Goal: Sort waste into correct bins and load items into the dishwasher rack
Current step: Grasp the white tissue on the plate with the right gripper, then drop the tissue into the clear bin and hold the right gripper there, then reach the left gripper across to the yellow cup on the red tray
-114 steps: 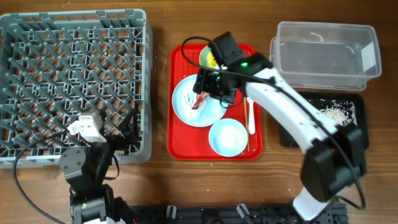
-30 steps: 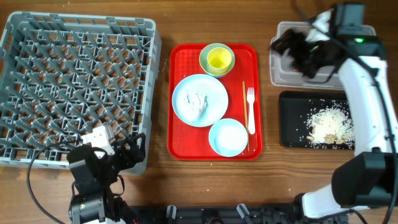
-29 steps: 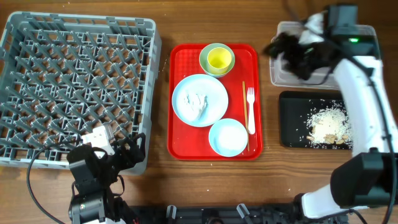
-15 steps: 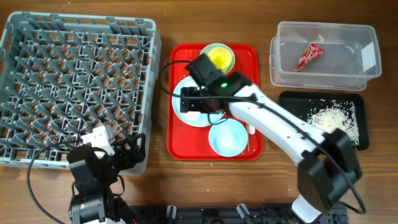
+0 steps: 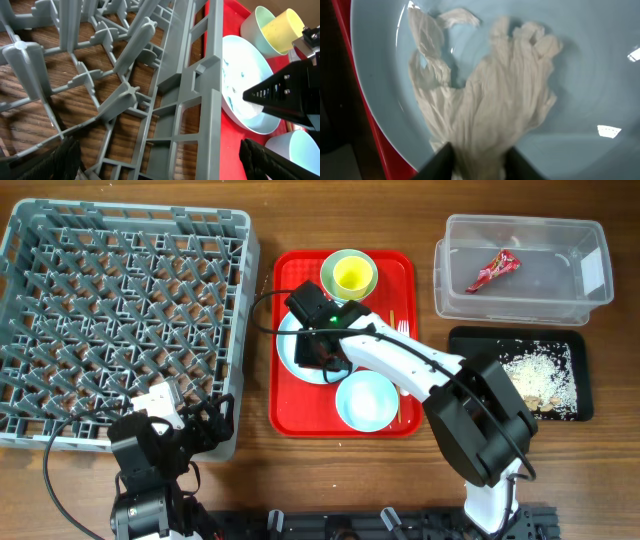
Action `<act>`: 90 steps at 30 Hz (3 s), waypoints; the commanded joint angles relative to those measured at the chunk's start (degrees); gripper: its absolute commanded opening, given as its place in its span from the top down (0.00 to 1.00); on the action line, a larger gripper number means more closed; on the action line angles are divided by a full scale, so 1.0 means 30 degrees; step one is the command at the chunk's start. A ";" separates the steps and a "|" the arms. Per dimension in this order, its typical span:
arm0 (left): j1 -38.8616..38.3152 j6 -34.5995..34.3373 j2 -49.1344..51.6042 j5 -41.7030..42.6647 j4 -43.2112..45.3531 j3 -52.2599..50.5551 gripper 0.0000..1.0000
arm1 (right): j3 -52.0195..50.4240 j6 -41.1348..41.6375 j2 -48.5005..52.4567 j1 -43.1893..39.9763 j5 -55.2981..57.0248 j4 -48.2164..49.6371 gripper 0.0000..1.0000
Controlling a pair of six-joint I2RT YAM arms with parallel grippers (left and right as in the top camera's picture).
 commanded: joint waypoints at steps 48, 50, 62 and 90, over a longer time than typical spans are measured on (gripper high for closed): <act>0.0022 -0.0627 0.0051 0.0168 -0.0678 -0.0437 0.00 | 0.5384 -0.6448 -1.0171 -1.7821 -0.7803 -0.7162 0.00; 0.0022 -0.0627 0.0051 0.0168 -0.0678 -0.0437 0.00 | 0.5384 -0.6477 -1.0163 -1.7821 -0.6564 -0.8546 0.00; 0.0022 -0.0627 0.0051 0.0160 -0.0670 -0.0444 0.00 | 0.5326 -0.6470 -1.0083 -1.7821 -0.4255 -0.9398 0.00; 0.0022 0.0160 0.0044 -0.2885 -0.0146 -0.0444 0.00 | 0.5326 -0.6462 -1.0083 -1.7821 -0.4255 -0.9398 0.00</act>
